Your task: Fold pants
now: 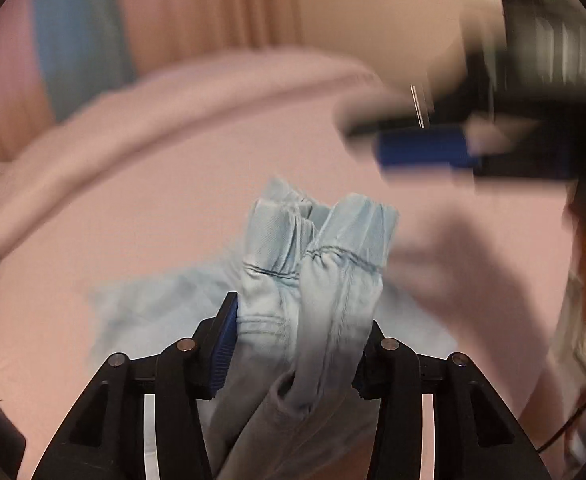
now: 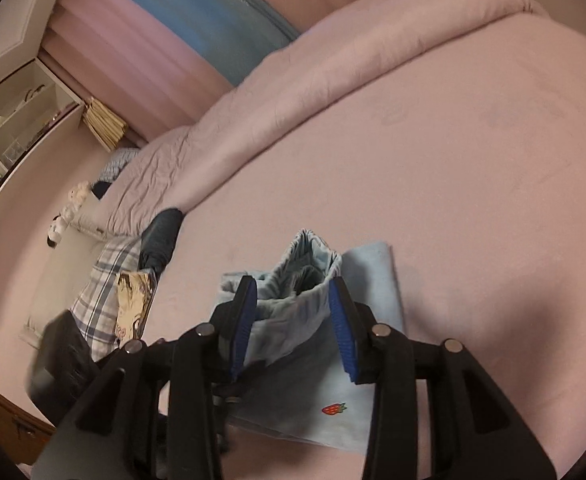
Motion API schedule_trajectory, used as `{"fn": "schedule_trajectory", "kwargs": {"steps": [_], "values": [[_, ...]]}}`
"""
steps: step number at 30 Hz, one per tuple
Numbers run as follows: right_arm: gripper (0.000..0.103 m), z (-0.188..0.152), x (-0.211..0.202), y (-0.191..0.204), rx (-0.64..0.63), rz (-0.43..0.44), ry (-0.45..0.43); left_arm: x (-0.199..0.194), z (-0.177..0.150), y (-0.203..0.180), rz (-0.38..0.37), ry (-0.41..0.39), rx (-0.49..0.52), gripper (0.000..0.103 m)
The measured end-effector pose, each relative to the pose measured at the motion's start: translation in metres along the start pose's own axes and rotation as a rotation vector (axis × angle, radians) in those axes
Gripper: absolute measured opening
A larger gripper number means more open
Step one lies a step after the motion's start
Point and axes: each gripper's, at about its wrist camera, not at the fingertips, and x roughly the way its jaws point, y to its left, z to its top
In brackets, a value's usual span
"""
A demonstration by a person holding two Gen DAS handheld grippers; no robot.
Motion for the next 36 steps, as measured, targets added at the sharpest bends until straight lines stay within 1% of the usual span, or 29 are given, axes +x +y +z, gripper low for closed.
{"fn": "schedule_trajectory", "kwargs": {"steps": [1, 2, 3, 4, 5, 6, 9, 10, 11, 12, 13, 14, 15, 17, 18, 19, 20, 22, 23, 24, 25, 26, 29, 31, 32, 33, 34, 36], "values": [[0.038, 0.0, -0.002, -0.002, -0.002, 0.005, -0.005, 0.014, -0.005, -0.007, -0.005, 0.048, 0.02, 0.046], [0.038, 0.001, -0.001, -0.006, 0.009, 0.012, 0.005, 0.024, -0.011, -0.015, 0.024, 0.058, 0.06, 0.047], [0.038, 0.001, 0.001, -0.008, 0.016, 0.017, 0.018, 0.027, -0.015, -0.024, 0.063, 0.033, 0.107, 0.049], [0.038, 0.001, 0.005, -0.009, 0.017, 0.026, 0.035, 0.026, -0.016, -0.028, 0.084, 0.013, 0.129, 0.049], [0.038, -0.001, 0.01, -0.009, 0.01, 0.042, 0.056, 0.026, -0.014, -0.031, 0.096, 0.005, 0.14, 0.05], [0.038, -0.002, 0.018, -0.008, 0.007, 0.073, 0.082, 0.026, -0.014, -0.031, 0.088, 0.011, 0.132, 0.05], [0.036, -0.006, 0.051, -0.007, 0.039, 0.173, 0.188, 0.024, -0.012, -0.021, 0.014, 0.028, 0.09, 0.051], [0.033, -0.008, 0.062, -0.009, 0.055, 0.192, 0.233, 0.021, -0.012, -0.018, -0.011, 0.04, 0.078, 0.051], [0.029, -0.01, 0.072, -0.014, 0.073, 0.167, 0.268, 0.015, -0.015, -0.013, -0.039, 0.05, 0.067, 0.051], [0.021, -0.012, 0.082, -0.021, 0.086, 0.097, 0.303, 0.01, -0.015, -0.008, -0.069, 0.05, 0.052, 0.051], [0.01, -0.013, 0.086, -0.027, 0.092, 0.069, 0.314, -0.002, -0.017, -0.002, -0.12, 0.029, 0.027, 0.051], [0.004, -0.014, 0.087, -0.034, 0.109, 0.068, 0.318, -0.008, -0.018, 0.004, -0.147, 0.021, 0.016, 0.051], [0.004, -0.015, 0.085, -0.041, 0.137, 0.079, 0.322, -0.019, -0.02, 0.012, -0.188, 0.006, -0.01, 0.051], [0.003, -0.016, 0.081, -0.047, 0.137, 0.089, 0.32, -0.038, -0.024, 0.029, -0.215, -0.03, -0.065, 0.051], [0.002, -0.018, 0.079, -0.049, 0.129, 0.083, 0.323, -0.045, -0.025, 0.042, -0.216, -0.053, -0.108, 0.051], [0.001, -0.02, 0.078, -0.051, 0.128, 0.083, 0.325, -0.05, -0.027, 0.047, -0.203, -0.062, -0.132, 0.051], [0.002, -0.02, 0.076, -0.05, 0.127, 0.083, 0.325, -0.052, -0.027, 0.063, -0.158, -0.075, -0.178, 0.051], [0.01, -0.018, 0.072, -0.04, 0.114, 0.084, 0.32, -0.044, -0.027, 0.086, -0.09, -0.071, -0.23, 0.051], [0.016, -0.015, 0.069, -0.031, 0.086, 0.09, 0.312, -0.039, -0.026, 0.098, -0.069, -0.055, -0.267, 0.051], [0.017, -0.013, 0.067, -0.018, 0.04, 0.088, 0.301, -0.032, -0.024, 0.108, -0.06, -0.039, -0.305, 0.051], [0.017, -0.011, 0.067, -0.008, 0.001, 0.083, 0.291, -0.025, -0.022, 0.116, -0.05, -0.034, -0.331, 0.051], [0.017, -0.009, 0.066, 0.003, -0.045, 0.075, 0.284, -0.027, -0.029, 0.114, -0.04, -0.034, -0.345, 0.051], [0.017, -0.015, 0.069, 0.014, -0.123, 0.028, 0.325, -0.005, -0.026, 0.123, -0.014, 0.002, -0.376, 0.051], [0.017, -0.028, 0.068, 0.017, -0.178, -0.018, 0.372, 0.003, -0.026, 0.127, 0.003, 0.037, -0.39, 0.051], [0.013, -0.041, 0.066, 0.015, -0.223, -0.062, 0.394, 0.01, -0.025, 0.129, 0.011, 0.049, -0.392, 0.051], [0.01, -0.051, 0.064, 0.014, -0.259, -0.088, 0.401, 0.015, -0.024, 0.129, 0.014, 0.067, -0.392, 0.051], [0.009, -0.057, 0.062, 0.012, -0.271, -0.089, 0.403, 0.024, -0.023, 0.13, 0.016, 0.082, -0.387, 0.051], [0.006, -0.07, 0.059, 0.001, -0.244, -0.056, 0.384, 0.033, -0.028, 0.13, 0.026, 0.099, -0.369, 0.053]]}}
